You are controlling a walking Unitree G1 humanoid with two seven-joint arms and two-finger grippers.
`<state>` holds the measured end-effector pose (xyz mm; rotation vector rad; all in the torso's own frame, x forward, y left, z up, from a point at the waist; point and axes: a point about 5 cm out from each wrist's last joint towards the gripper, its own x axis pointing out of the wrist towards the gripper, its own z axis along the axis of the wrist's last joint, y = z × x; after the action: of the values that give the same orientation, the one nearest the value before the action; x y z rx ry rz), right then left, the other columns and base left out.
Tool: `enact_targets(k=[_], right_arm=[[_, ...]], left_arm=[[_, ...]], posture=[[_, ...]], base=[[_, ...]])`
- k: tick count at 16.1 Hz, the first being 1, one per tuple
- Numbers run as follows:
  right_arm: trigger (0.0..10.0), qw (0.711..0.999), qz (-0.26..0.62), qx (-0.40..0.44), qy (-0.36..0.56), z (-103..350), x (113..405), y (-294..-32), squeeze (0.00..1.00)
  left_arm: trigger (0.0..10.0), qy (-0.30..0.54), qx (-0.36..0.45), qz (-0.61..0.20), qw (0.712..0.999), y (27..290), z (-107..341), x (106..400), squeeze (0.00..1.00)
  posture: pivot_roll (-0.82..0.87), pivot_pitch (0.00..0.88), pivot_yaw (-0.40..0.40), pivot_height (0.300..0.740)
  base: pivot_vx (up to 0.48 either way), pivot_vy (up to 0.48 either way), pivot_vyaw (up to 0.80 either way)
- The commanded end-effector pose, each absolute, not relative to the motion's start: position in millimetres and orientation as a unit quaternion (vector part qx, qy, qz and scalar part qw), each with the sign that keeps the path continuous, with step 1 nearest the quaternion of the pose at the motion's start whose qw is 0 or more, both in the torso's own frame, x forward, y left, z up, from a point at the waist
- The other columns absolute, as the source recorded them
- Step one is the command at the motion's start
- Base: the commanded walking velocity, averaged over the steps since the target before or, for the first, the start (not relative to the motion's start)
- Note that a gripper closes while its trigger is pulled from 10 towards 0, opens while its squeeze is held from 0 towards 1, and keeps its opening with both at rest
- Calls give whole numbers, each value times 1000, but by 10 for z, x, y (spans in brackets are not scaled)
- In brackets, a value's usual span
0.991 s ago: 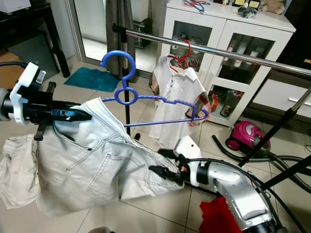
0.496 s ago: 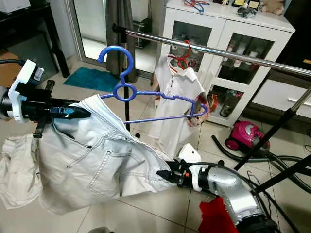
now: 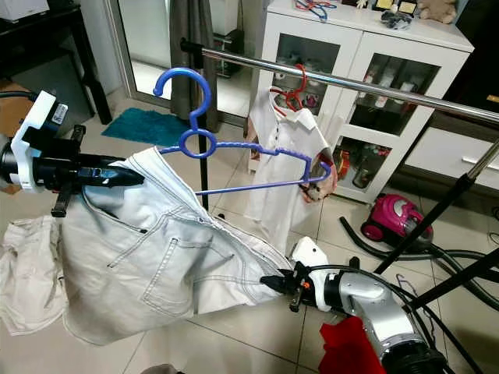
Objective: Hang hanger
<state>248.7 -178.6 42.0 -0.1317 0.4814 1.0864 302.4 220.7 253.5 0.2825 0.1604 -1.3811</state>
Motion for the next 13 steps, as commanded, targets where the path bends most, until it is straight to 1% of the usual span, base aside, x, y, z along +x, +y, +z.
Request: enact_targets(k=[1, 5, 7, 9, 12, 13], right_arm=[[0, 831, 500, -64, 233, 437, 2485, -1901, 0], [0, 835, 498, -55, 227, 449, 2471, -1936, 0], [0, 845, 486, -57, 216, 489, 2475, -1972, 0], [0, 894, 413, -83, 155, 677, 2523, -2144, 0], [0, 938, 324, -94, 81, 973, 2594, -2380, 0], [0, 957, 271, -101, 22, 1240, 2641, -2544, 0]], left_arm=[[0, 41, 146, -638, 755, 2174, 2694, 3024, 0], [0, 44, 145, -641, 752, 2161, 2679, 3027, 0], [0, 47, 146, -642, 751, 2157, 2668, 3018, 0], [0, 64, 143, -645, 748, 2155, 2575, 2948, 0], [0, 86, 136, -645, 747, 2141, 2398, 2865, 0], [0, 98, 141, -638, 751, 2109, 2252, 2842, 0]], posture=[[99, 0, -47, 740], [97, 0, -32, 740], [101, 0, -31, 740], [104, 0, -23, 740], [103, 0, -16, 740], [97, 0, -17, 740]], base=[[0, 0, 0], [0, 0, 0], [0, 0, 0], [0, 0, 0], [0, 0, 0], [0, 0, 0]])
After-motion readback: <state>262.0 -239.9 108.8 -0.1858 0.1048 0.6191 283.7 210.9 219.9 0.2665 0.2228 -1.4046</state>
